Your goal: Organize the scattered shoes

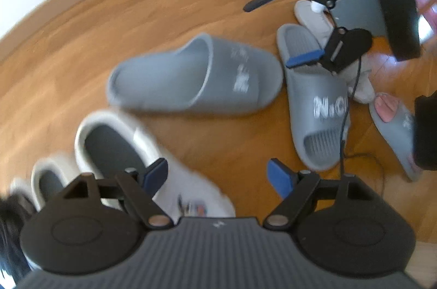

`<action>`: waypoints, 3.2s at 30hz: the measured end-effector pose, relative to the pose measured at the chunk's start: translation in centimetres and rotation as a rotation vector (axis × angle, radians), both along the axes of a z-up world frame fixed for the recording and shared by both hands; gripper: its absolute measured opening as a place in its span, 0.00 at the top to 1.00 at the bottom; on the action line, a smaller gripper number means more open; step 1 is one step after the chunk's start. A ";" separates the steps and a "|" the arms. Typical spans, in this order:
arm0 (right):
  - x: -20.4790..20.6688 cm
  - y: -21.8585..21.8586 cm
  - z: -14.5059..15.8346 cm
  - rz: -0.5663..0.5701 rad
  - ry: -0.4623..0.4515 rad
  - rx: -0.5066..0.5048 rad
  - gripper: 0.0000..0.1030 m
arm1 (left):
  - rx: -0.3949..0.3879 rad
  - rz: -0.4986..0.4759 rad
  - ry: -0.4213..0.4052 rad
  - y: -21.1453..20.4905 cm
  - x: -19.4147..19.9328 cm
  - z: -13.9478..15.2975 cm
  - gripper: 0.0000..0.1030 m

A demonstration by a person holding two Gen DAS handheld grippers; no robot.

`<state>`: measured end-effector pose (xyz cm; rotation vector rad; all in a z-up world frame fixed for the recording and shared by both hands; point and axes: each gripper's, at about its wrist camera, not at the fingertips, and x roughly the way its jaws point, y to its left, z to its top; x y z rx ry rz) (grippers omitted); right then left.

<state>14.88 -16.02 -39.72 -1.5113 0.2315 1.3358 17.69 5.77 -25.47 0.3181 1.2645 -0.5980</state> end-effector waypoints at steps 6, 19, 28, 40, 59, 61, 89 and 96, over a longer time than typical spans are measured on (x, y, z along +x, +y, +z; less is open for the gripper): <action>1.4 5.3 0.1 0.081 0.061 -0.092 0.04 | -0.035 0.081 0.024 2.9 -2.4 0.7 0.23; 0.5 8.5 -4.6 0.138 0.039 -0.297 0.17 | -0.079 0.174 0.077 6.6 -6.2 0.9 0.22; 0.5 11.1 -2.7 -0.119 0.211 -0.172 0.19 | -0.060 0.205 0.064 7.2 -6.1 1.1 0.22; -0.3 14.4 -0.9 -0.574 0.474 -0.109 0.19 | -0.049 0.248 0.049 7.7 -5.4 1.3 0.22; -2.5 15.5 -0.4 -0.872 0.527 -0.148 0.18 | 0.010 0.309 0.049 8.4 -4.8 1.0 0.22; -2.5 15.5 -0.3 -0.862 0.530 -0.156 0.18 | 0.012 0.307 0.048 8.3 -4.8 1.0 0.22; 5.7 -1.9 8.9 -1.137 0.721 0.242 0.06 | 0.082 -0.270 -0.332 -5.4 -6.2 1.6 0.22; 5.1 -9.8 7.3 -1.312 0.775 0.238 0.05 | 0.116 -0.777 -0.593 -14.4 -7.7 -2.1 0.22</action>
